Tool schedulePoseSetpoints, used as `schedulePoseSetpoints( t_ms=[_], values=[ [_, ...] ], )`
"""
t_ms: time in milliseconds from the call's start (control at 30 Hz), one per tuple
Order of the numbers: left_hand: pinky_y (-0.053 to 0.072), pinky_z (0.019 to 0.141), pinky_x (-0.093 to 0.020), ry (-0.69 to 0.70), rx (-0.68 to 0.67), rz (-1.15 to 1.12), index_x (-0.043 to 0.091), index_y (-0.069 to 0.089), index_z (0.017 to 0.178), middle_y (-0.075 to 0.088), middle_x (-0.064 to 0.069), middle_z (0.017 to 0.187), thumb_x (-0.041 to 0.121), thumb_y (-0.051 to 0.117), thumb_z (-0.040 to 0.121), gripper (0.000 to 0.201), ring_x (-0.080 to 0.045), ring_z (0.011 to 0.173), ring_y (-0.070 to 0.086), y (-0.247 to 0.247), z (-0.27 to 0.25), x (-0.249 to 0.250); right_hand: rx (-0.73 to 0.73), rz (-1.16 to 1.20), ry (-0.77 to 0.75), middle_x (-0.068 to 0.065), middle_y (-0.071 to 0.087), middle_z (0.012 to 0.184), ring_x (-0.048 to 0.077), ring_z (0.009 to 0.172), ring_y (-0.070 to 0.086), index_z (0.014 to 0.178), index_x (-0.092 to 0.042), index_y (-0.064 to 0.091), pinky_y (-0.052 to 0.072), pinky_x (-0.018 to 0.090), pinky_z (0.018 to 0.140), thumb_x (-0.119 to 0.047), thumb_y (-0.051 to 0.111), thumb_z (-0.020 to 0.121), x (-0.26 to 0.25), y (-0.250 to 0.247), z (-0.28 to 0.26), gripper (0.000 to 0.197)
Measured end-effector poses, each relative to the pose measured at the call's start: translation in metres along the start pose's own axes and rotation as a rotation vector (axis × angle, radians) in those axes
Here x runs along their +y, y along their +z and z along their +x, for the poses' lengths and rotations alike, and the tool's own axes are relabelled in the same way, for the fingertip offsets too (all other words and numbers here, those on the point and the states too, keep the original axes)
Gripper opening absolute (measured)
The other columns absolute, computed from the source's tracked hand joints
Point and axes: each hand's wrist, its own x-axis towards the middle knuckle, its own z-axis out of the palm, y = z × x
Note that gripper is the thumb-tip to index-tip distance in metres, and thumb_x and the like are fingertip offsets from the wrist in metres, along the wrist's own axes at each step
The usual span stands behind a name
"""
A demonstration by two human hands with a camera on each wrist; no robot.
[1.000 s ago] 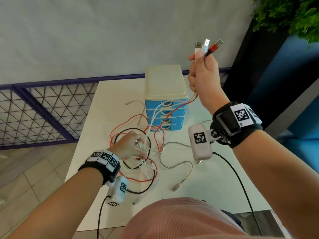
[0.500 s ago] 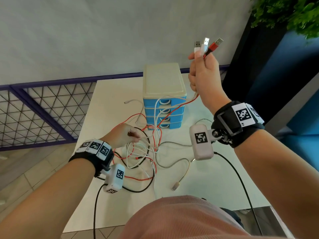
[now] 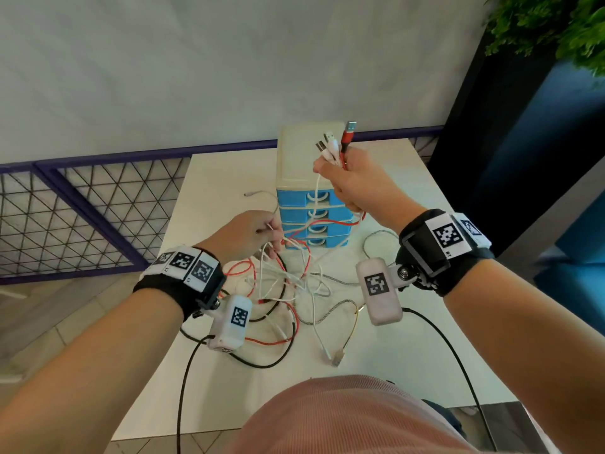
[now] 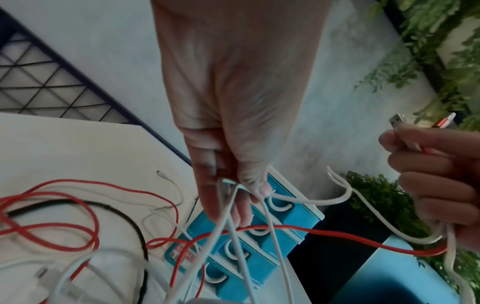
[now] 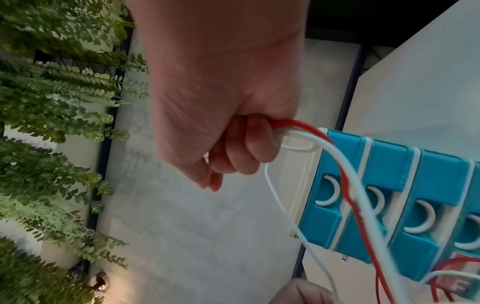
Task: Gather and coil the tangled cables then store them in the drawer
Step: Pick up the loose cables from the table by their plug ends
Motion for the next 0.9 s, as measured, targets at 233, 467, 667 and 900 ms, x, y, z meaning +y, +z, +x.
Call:
schedulePoseSetpoints(
  t_ms=[233,467,667,900],
  values=[
    [0.043,0.056,-0.023,-0.035,0.159,0.261,0.01,0.049,0.098,0.056,-0.008,0.084,0.014,0.044,0.098,0.007,-0.014,0.064,0.051,-0.005,0.002,-0.013,0.096,-0.036,0.014,-0.005,0.036,0.056,0.002,0.035,0.033,0.102,0.001,0.058,0.028,0.018,0.038,-0.029,0.056,0.095,-0.003,-0.017,0.004,0.031],
    [0.045,0.049,-0.022,-0.313,0.337,-0.024,0.006,0.053,0.099,0.066,-0.011,0.079,0.012,0.047,0.095,0.008,-0.014,0.066,0.063,-0.013,-0.005,-0.044,0.229,0.061,0.073,0.0,0.031,0.061,0.01,0.042,0.029,0.1,-0.008,0.058,0.023,0.024,0.041,-0.023,0.049,0.099,-0.002,-0.045,0.003,0.018],
    [0.057,0.079,-0.042,-0.396,0.411,-0.085,0.013,0.049,0.097,0.073,-0.012,0.081,0.026,0.045,0.093,0.014,-0.027,0.082,0.07,-0.018,-0.008,-0.057,0.259,0.069,0.125,0.0,0.034,0.063,0.008,0.044,0.03,0.107,-0.008,0.057,0.027,0.019,0.037,-0.024,0.048,0.098,0.007,-0.047,0.004,0.02],
    [0.048,0.066,-0.029,-0.341,0.458,-0.11,0.006,0.054,0.086,0.061,-0.012,0.086,0.007,0.047,0.091,0.009,-0.02,0.078,0.06,-0.009,-0.007,-0.043,0.294,0.173,0.12,-0.001,0.031,0.062,0.008,0.043,0.027,0.1,-0.011,0.055,0.024,0.023,0.039,-0.024,0.047,0.099,0.005,-0.05,0.001,0.015]
  ],
)
